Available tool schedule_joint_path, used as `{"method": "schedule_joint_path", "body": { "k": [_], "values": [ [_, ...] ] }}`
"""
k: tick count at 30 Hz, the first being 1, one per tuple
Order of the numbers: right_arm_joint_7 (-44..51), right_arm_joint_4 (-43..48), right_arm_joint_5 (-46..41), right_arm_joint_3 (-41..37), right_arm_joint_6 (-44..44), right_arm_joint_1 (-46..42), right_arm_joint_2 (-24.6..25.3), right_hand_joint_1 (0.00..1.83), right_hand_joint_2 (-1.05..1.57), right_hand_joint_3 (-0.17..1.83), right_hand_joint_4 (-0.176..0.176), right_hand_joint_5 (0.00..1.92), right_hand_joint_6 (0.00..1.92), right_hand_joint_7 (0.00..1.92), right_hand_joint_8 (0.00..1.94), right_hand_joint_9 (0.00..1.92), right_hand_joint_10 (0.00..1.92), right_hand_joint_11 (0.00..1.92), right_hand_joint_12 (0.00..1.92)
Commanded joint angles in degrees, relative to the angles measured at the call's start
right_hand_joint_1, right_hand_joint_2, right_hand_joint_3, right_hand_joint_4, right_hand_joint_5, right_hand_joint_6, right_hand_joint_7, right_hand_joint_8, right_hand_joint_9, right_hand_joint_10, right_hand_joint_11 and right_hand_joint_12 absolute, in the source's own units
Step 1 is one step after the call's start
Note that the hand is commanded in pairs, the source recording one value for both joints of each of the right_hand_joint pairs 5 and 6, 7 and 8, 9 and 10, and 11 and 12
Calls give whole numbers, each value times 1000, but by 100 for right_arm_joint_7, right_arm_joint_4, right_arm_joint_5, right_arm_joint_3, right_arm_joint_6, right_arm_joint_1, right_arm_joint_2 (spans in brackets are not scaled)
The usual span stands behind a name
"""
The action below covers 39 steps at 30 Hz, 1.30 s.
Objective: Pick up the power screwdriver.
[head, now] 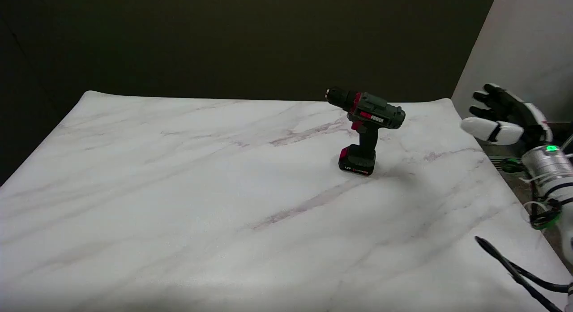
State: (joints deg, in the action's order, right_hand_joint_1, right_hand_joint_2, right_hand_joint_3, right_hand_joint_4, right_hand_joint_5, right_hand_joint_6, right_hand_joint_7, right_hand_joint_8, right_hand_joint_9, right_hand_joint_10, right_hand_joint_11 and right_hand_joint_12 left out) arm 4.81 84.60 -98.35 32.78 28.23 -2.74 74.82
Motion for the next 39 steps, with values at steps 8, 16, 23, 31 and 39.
{"method": "schedule_joint_path", "body": {
  "k": [8, 16, 23, 31, 39],
  "values": [
    [-3, -780, -412, 2413, -453, 315, 195, 1131, -127, 468, -176, 274, 274, 436, 436, 181, 181, 302, 302],
    [-3, -984, -412, 2867, -445, 585, 179, 1129, -125, 468, -176, 277, 277, 441, 441, 188, 188, 267, 267],
    [-3, -1171, -476, 3023, -414, 644, 179, 1125, -143, 487, -176, 284, 284, 453, 453, 206, 206, 240, 240],
    [-3, -1331, -476, 3079, -405, 651, 194, 1123, -146, 480, -176, 288, 288, 458, 458, 217, 217, 220, 220],
    [-3, -1491, -476, 3207, -405, 771, 227, 1121, -139, 483, -176, 288, 288, 461, 461, 218, 218, 180, 180]
  ]
}}
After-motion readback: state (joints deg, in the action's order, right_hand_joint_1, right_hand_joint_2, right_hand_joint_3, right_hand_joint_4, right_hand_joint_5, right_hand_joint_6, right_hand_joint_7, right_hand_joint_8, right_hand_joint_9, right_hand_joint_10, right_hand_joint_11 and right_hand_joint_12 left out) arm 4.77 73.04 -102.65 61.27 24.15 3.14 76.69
